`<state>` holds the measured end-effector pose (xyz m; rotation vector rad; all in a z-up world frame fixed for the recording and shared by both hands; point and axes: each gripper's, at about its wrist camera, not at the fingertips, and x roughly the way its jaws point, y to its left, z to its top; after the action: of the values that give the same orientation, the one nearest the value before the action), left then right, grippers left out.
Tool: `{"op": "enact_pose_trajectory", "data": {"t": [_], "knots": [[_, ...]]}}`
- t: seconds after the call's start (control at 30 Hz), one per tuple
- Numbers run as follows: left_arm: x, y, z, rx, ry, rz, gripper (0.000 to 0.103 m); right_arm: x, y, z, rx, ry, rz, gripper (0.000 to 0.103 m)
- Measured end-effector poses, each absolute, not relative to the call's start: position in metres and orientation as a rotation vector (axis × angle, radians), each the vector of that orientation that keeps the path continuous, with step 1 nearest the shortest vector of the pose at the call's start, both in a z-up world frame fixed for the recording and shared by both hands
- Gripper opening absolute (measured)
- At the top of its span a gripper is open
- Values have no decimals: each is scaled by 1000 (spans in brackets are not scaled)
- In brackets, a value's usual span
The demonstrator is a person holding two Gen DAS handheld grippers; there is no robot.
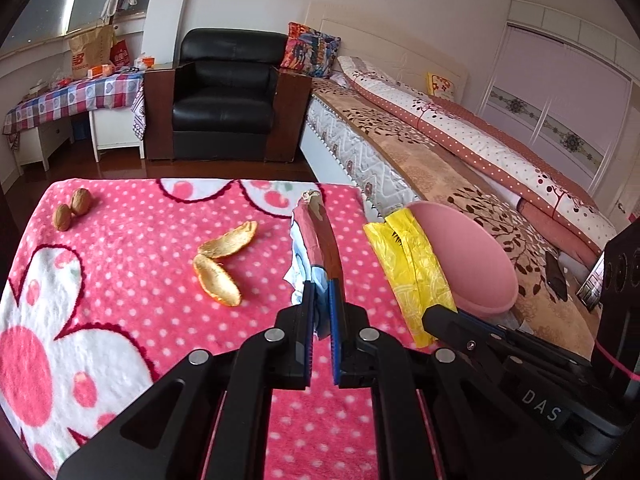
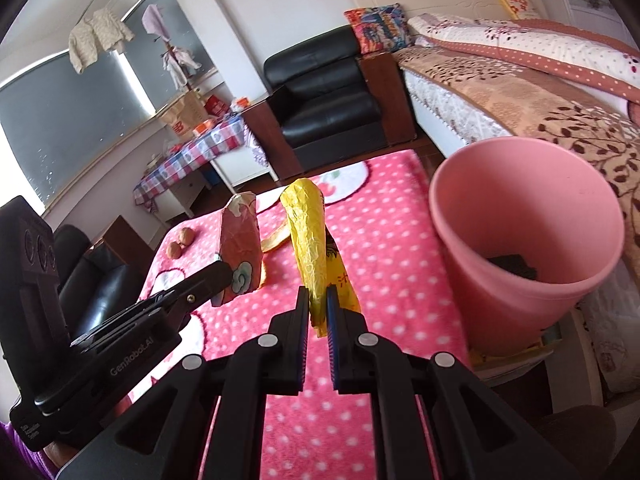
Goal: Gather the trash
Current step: 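Carry the paper and yellow wrapper over the pink bucket and open both tools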
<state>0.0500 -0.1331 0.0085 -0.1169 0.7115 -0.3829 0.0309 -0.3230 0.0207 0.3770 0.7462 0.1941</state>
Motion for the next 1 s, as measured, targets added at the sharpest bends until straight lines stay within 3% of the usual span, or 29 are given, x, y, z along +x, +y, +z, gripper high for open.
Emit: {"op": "enact_pose_trajectory", "data": {"t": [0.4, 1.0], "knots": [[63, -205, 17, -105, 712, -556, 6, 27, -401, 31, 423, 658, 5, 8], [90, -276, -6, -61, 792, -654, 6, 41, -464, 5, 482, 668, -123, 8]]}}
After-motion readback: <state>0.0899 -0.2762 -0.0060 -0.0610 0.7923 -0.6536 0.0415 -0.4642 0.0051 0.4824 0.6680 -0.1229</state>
